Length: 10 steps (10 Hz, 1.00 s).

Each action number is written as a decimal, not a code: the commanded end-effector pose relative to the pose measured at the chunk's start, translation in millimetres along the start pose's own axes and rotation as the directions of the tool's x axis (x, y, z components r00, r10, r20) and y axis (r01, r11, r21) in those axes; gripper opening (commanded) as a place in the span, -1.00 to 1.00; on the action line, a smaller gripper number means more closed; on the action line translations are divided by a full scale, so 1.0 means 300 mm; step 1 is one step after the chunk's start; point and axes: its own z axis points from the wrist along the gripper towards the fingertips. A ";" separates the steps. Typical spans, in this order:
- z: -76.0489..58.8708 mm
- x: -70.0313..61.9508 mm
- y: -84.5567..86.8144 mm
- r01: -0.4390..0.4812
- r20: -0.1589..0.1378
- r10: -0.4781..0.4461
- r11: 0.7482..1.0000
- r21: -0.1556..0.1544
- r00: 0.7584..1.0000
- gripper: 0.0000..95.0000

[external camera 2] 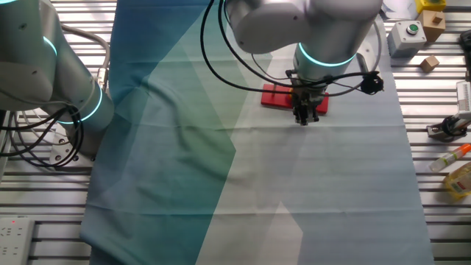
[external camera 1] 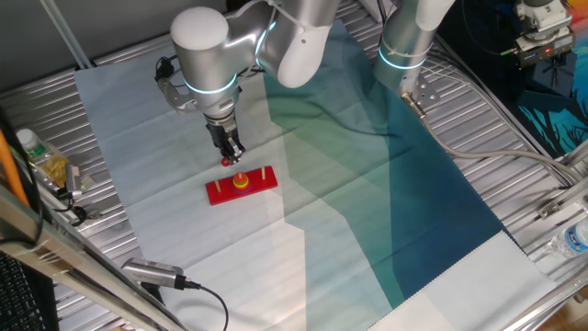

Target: Take out one Hanoi block and throw it aside

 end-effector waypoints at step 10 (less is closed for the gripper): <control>0.007 0.006 -0.002 -0.002 0.008 0.002 1.000 -0.005 1.000 -1.00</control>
